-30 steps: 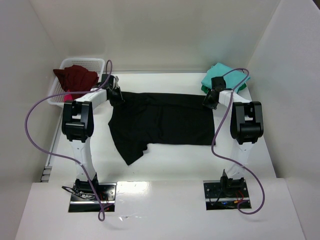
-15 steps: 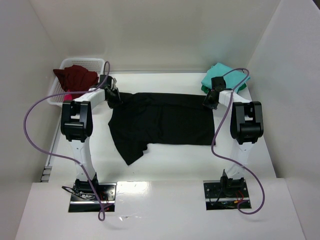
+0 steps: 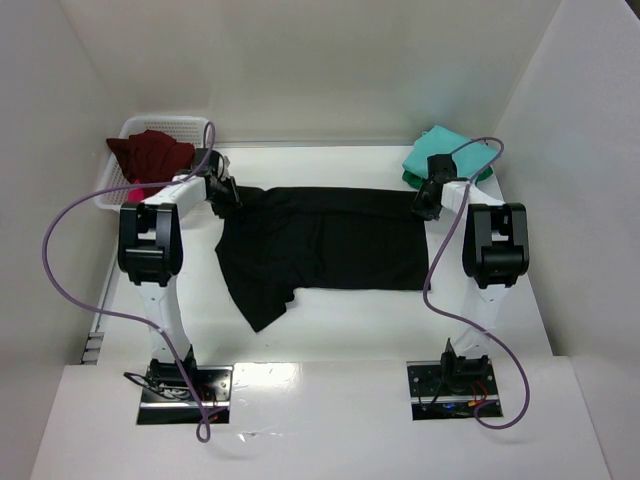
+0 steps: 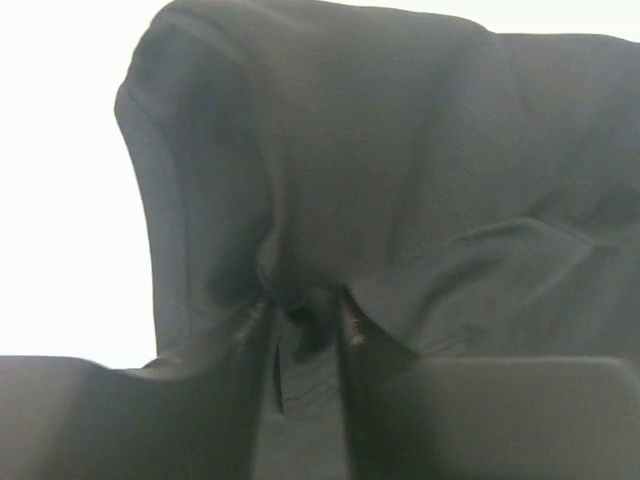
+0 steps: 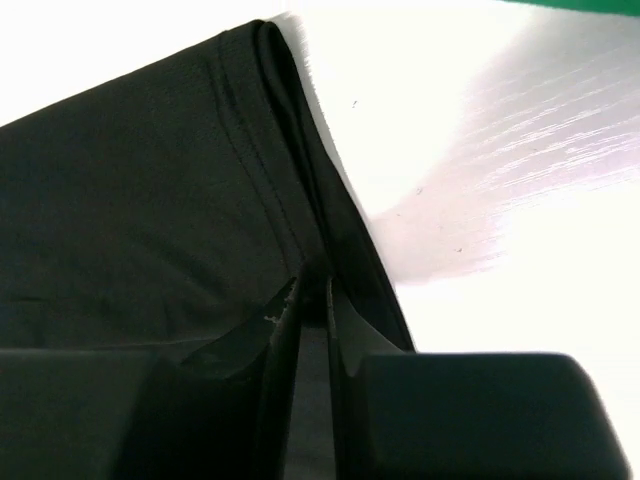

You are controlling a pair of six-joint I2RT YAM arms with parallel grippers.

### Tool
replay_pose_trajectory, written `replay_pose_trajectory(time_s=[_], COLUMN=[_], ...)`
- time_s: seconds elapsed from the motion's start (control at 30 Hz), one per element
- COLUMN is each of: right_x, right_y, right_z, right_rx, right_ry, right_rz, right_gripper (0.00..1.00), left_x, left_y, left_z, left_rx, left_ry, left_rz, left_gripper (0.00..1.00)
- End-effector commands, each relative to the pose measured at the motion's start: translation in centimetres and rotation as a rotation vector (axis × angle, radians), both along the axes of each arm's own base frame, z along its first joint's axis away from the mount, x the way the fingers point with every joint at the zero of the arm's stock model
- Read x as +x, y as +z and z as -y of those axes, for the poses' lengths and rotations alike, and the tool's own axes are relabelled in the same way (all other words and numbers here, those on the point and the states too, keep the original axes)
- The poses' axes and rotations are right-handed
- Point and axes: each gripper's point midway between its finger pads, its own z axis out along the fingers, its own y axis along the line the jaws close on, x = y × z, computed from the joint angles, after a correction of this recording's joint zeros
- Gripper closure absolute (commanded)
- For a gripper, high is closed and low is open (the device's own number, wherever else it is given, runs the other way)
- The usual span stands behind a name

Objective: Fold and stack the t-shirts
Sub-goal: Fold the flattened tshirt in 1/3 of the way, then grap the side of the flattened tshirt closest away from the robot with both arms

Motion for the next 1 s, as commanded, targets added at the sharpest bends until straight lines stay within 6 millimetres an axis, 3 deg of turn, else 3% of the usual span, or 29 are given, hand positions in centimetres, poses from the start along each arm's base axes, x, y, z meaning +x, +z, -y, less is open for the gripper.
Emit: replay_pose_trajectory(time_s=[0.0, 0.23, 0.4, 0.53, 0.6, 0.67, 0.77, 0.83, 0.97], right_x=[1.0, 2.0, 1.3, -1.0, -1.9, -3.3, -5.0, -6.9, -8.8], right_y=[2.2, 6.0, 8.2, 9.3, 8.9, 10.0, 9.9, 9.1, 8.5], right_z=[0.2, -0.3, -0.5, -0.3, 0.2, 0.2, -0.1, -0.3, -1.2], right_rx=[-0.006, 0.017, 0.023, 0.022, 0.015, 0.034, 0.073, 0.114, 0.204], right_ry=[0.013, 0.031, 0.037, 0.019, -0.025, -0.061, -0.111, -0.168, -0.228], right_rz=[0.057, 0.155, 0.204, 0.218, 0.207, 0.236, 0.228, 0.200, 0.193], right_gripper=[0.73, 0.60, 0.44, 0.31, 0.25, 0.19, 0.15, 0.12, 0.10], left_x=[0.2, -1.5, -4.5, -6.1, -6.7, -8.0, -9.7, -11.9, -15.6], left_y=[3.9, 5.8, 4.8, 6.1, 6.9, 7.9, 9.3, 8.9, 7.9], left_z=[1.0, 1.4, 2.5, 2.0, 1.9, 2.1, 2.7, 3.3, 3.2], left_rx=[-0.056, -0.071, -0.063, -0.053, -0.051, -0.069, -0.113, -0.133, -0.155], left_ry=[-0.074, -0.109, -0.119, -0.071, -0.054, -0.054, -0.061, -0.070, -0.029], left_rz=[0.087, 0.102, 0.054, 0.068, 0.082, 0.095, 0.114, 0.092, 0.027], left_gripper=[0.55, 0.38, 0.27, 0.19, 0.13, 0.12, 0.09, 0.08, 0.05])
